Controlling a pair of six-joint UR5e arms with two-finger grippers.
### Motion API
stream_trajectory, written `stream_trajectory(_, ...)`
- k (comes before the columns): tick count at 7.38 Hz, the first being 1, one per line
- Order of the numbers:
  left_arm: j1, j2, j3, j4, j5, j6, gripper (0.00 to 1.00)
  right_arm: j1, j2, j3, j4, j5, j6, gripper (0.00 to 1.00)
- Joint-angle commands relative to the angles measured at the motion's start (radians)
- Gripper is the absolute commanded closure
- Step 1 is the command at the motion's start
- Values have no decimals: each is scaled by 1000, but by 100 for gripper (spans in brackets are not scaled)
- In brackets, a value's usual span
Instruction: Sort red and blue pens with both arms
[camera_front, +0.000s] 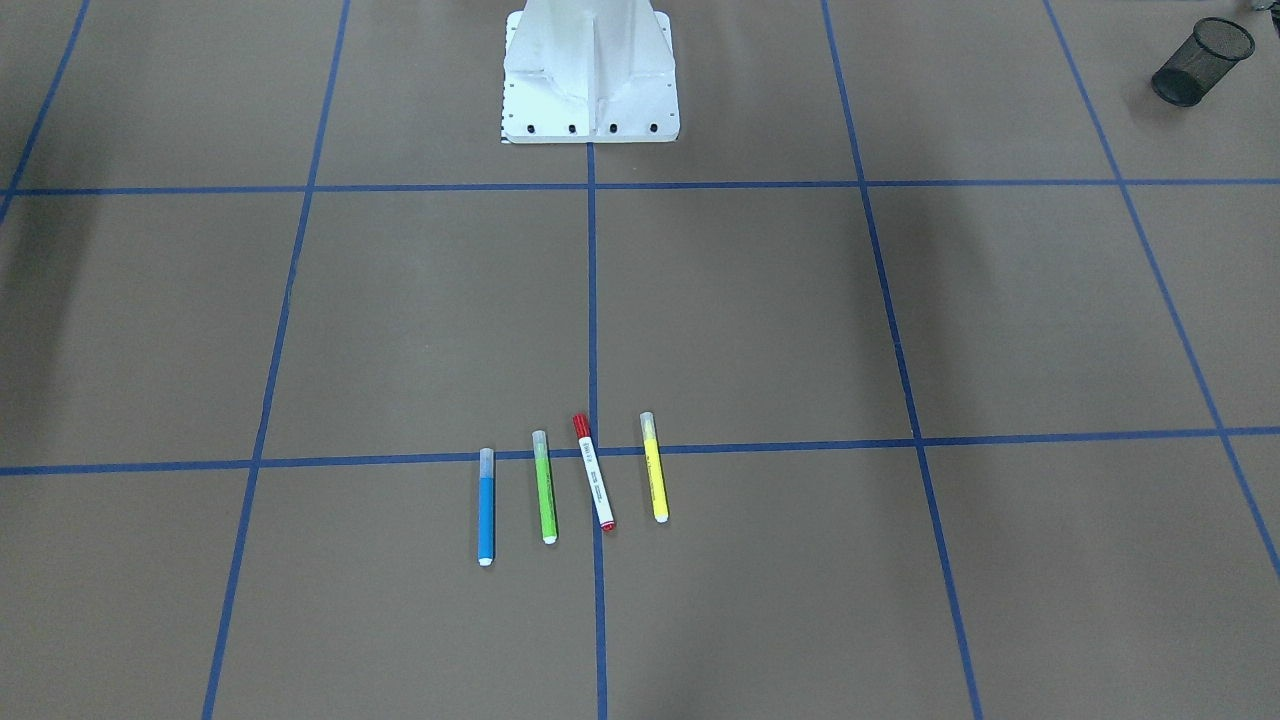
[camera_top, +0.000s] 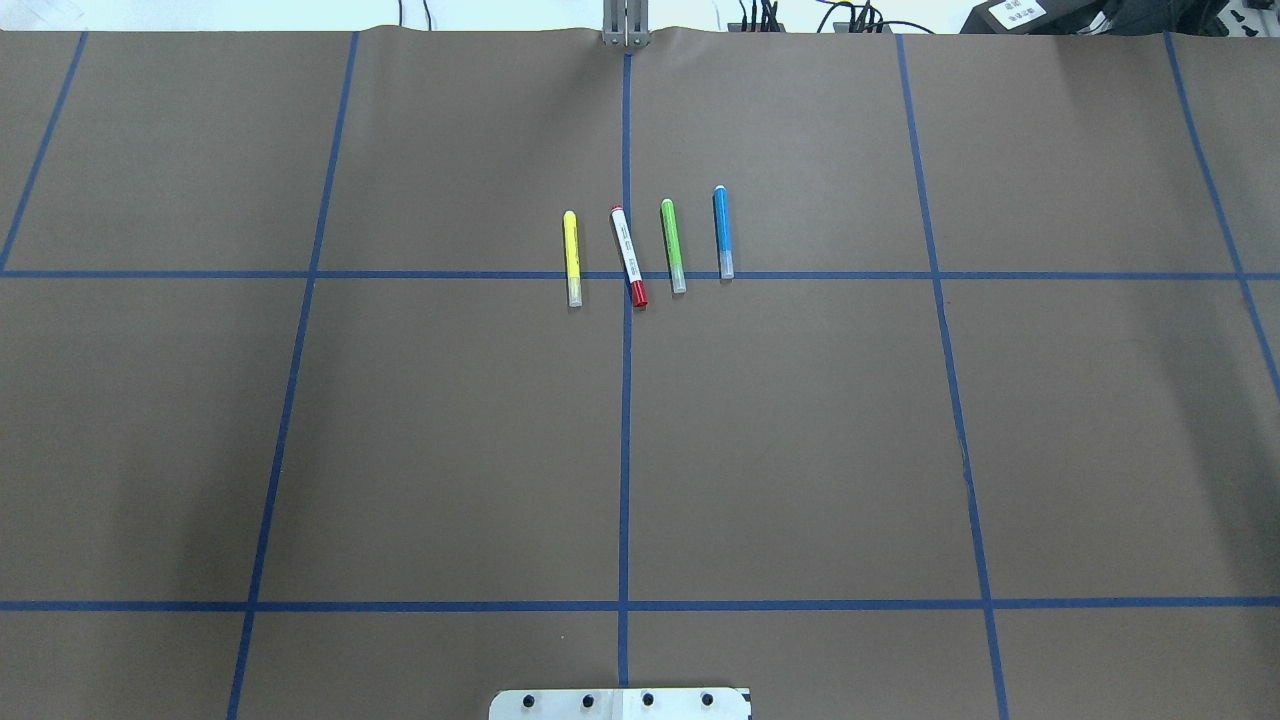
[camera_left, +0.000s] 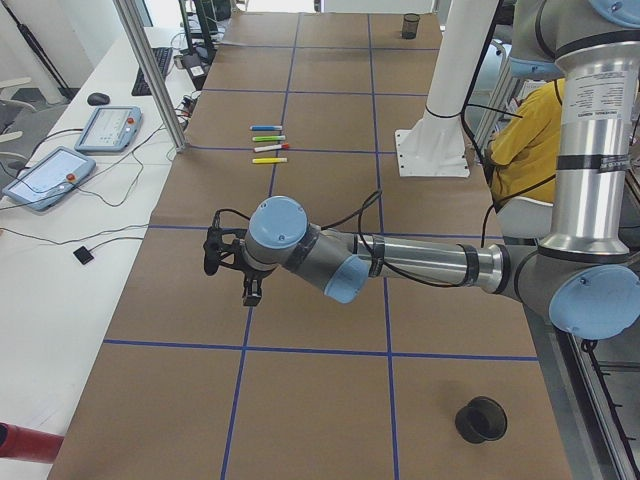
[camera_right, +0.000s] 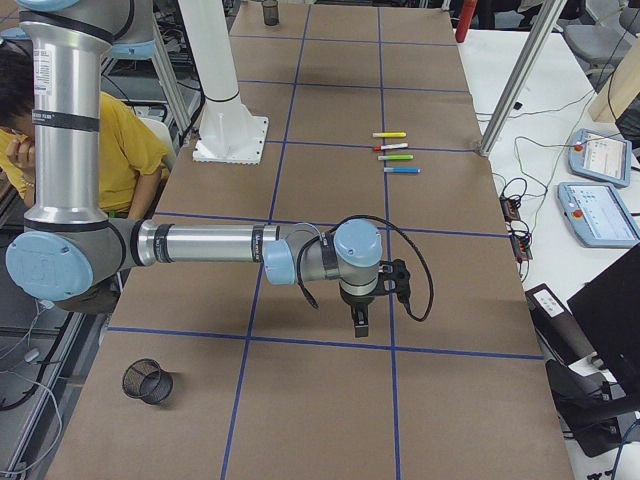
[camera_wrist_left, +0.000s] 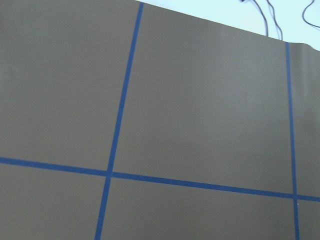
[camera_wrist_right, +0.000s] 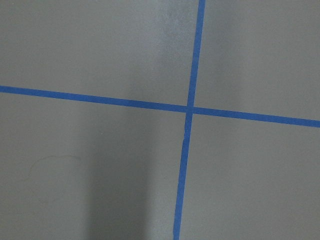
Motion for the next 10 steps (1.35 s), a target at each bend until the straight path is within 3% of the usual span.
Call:
stream_trajectory(1,31,52,7,-14,146,232,0,0,2,0,0,1,-1,0)
stream_trajectory(2,69,61,9,82,186,300,0,0,0,0,0,1,-1,0)
stream_trajectory(5,74,63,0,311,188,500,0,0,-4,0,-2,3,-1,0)
stream_trajectory(8,71,51,0,406,145,493,0,0,-3,0,-2,3,3,0)
stream_trajectory(10,71,48,-48,404,118,490,0,0,10,3,-2,3,6,0)
